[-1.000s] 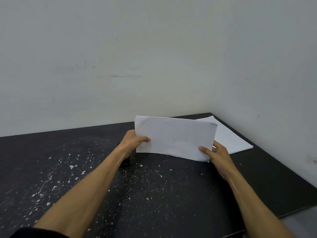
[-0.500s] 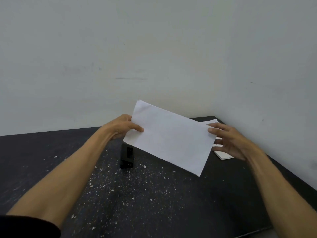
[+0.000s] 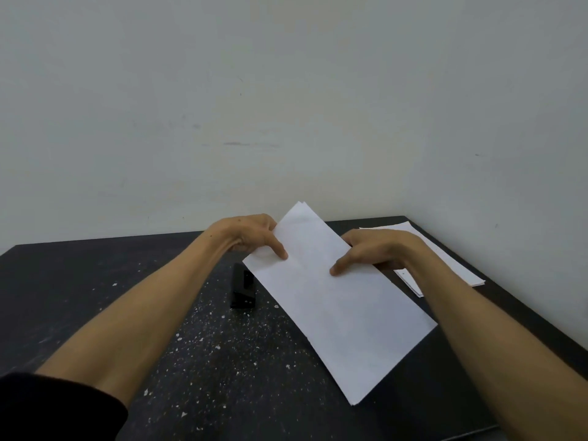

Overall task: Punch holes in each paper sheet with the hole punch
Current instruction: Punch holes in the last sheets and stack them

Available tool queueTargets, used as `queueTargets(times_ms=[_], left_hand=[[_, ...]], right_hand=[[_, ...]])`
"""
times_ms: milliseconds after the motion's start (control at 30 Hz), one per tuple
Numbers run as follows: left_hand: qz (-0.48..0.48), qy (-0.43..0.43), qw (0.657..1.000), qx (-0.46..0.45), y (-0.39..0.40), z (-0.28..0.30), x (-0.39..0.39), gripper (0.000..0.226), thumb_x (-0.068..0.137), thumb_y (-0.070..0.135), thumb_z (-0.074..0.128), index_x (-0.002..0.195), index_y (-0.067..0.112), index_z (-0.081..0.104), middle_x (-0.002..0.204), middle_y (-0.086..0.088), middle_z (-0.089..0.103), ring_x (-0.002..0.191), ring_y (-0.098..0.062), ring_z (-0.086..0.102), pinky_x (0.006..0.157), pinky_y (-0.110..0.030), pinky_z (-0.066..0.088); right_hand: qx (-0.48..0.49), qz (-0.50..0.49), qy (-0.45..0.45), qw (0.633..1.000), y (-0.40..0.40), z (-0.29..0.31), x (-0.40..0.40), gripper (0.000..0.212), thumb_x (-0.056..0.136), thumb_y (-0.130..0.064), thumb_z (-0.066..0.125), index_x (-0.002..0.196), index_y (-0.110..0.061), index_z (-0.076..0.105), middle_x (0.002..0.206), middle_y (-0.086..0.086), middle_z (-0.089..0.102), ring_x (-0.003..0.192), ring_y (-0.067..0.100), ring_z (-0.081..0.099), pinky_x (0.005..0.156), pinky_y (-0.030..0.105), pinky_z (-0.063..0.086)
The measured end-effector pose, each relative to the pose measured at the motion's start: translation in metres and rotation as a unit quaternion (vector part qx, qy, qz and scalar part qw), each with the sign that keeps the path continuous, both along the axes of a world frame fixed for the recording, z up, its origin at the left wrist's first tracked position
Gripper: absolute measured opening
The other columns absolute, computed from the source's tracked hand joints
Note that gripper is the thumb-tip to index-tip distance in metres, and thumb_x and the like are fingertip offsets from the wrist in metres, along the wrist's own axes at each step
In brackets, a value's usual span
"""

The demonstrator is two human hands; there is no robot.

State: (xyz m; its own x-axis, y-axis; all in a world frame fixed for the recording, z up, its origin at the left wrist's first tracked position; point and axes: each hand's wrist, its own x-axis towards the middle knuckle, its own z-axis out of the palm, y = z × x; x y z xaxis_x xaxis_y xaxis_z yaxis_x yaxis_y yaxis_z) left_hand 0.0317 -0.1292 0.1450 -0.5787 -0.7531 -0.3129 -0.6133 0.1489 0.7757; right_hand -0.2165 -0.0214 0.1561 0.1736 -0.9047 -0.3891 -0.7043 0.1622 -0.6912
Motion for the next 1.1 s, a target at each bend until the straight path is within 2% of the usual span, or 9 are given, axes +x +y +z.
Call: queueTargets(times_ms=[133, 233, 300, 367, 467, 567, 667, 900, 1100], left_hand=[[-0.001, -0.004, 0.999, -0.041, -0.001, 0.002, 0.006, 0.024, 0.084, 0.007, 0.08, 0.107, 0.007, 0.077, 0.103, -0.004, 0.08, 0.096, -0.021, 0.077, 0.085, -0.032, 0.061], [0.016, -0.012, 0.994, -0.108, -0.008, -0.004, 0.015, 0.024, 0.082, 0.023, 0.083, 0.105, 0.019, 0.078, 0.103, 0.004, 0.079, 0.101, -0.018, 0.073, 0.088, -0.03, 0.058], [0.069, 0.013, 0.987, -0.142, -0.014, -0.015, 0.025, 0.028, 0.083, 0.034, 0.082, 0.106, 0.02, 0.075, 0.106, 0.002, 0.075, 0.105, -0.019, 0.069, 0.09, -0.033, 0.055], [0.139, 0.031, 0.973, -0.18, -0.017, -0.03, 0.033, 0.038, 0.086, 0.044, 0.077, 0.112, 0.018, 0.069, 0.11, 0.004, 0.07, 0.105, -0.015, 0.066, 0.092, -0.033, 0.053], [0.204, -0.013, 0.95, -0.236, -0.01, -0.057, 0.038, 0.03, 0.1, 0.045, 0.058, 0.103, 0.015, 0.061, 0.102, 0.004, 0.062, 0.098, -0.015, 0.059, 0.089, -0.032, 0.046], [0.244, -0.039, 0.936, -0.249, -0.01, -0.091, 0.041, 0.032, 0.105, 0.043, 0.048, 0.096, 0.012, 0.055, 0.095, -0.001, 0.063, 0.09, -0.018, 0.06, 0.086, -0.036, 0.05], [0.279, -0.055, 0.916, -0.282, -0.012, -0.113, 0.041, 0.032, 0.103, 0.046, 0.045, 0.101, 0.014, 0.053, 0.105, -0.008, 0.062, 0.1, -0.026, 0.061, 0.087, -0.045, 0.053], [0.301, -0.128, 0.915, -0.237, -0.011, -0.126, 0.03, 0.043, 0.104, 0.049, 0.038, 0.12, 0.012, 0.051, 0.131, -0.014, 0.05, 0.113, -0.039, 0.057, 0.088, -0.046, 0.042], [0.304, -0.149, 0.917, -0.213, -0.016, -0.134, 0.03, 0.041, 0.105, 0.044, 0.036, 0.124, 0.011, 0.051, 0.138, -0.014, 0.046, 0.115, -0.038, 0.056, 0.091, -0.046, 0.043]], right_hand=[[0.008, -0.025, -0.072, 0.997, -0.005, -0.016, -0.001, 0.029, 0.092, -0.012, 0.077, 0.12, -0.011, 0.072, 0.111, 0.007, 0.08, 0.102, 0.029, 0.078, 0.095, 0.048, 0.061], [0.02, -0.053, -0.132, 0.99, -0.008, -0.033, -0.009, 0.031, 0.092, -0.011, 0.076, 0.122, -0.007, 0.07, 0.116, 0.013, 0.078, 0.108, 0.035, 0.075, 0.101, 0.054, 0.057], [0.016, -0.081, -0.168, 0.982, -0.01, -0.046, -0.014, 0.03, 0.092, -0.01, 0.076, 0.121, -0.006, 0.069, 0.115, 0.015, 0.078, 0.107, 0.037, 0.075, 0.1, 0.054, 0.057], [0.006, -0.112, -0.202, 0.973, -0.011, -0.061, -0.017, 0.03, 0.092, -0.012, 0.076, 0.12, -0.006, 0.069, 0.113, 0.015, 0.079, 0.105, 0.036, 0.076, 0.097, 0.053, 0.059], [-0.002, -0.159, -0.237, 0.958, -0.018, -0.085, -0.016, 0.031, 0.091, -0.012, 0.076, 0.121, -0.005, 0.069, 0.109, 0.014, 0.08, 0.1, 0.034, 0.077, 0.091, 0.05, 0.062], [0.007, -0.182, -0.257, 0.949, -0.029, -0.106, -0.009, 0.035, 0.091, -0.012, 0.076, 0.124, -0.006, 0.069, 0.112, 0.013, 0.079, 0.103, 0.035, 0.077, 0.096, 0.053, 0.059], [0.019, -0.194, -0.263, 0.945, -0.04, -0.12, 0.003, 0.035, 0.089, -0.014, 0.076, 0.123, -0.007, 0.07, 0.111, 0.012, 0.08, 0.102, 0.034, 0.077, 0.099, 0.056, 0.057], [0.037, -0.212, -0.256, 0.942, -0.063, -0.13, 0.029, 0.029, 0.089, -0.008, 0.075, 0.117, -0.005, 0.072, 0.107, 0.013, 0.08, 0.1, 0.035, 0.077, 0.097, 0.054, 0.059], [0.047, -0.218, -0.231, 0.947, -0.074, -0.129, 0.038, 0.026, 0.089, -0.008, 0.076, 0.114, -0.006, 0.071, 0.108, 0.013, 0.08, 0.1, 0.035, 0.077, 0.095, 0.054, 0.06]])
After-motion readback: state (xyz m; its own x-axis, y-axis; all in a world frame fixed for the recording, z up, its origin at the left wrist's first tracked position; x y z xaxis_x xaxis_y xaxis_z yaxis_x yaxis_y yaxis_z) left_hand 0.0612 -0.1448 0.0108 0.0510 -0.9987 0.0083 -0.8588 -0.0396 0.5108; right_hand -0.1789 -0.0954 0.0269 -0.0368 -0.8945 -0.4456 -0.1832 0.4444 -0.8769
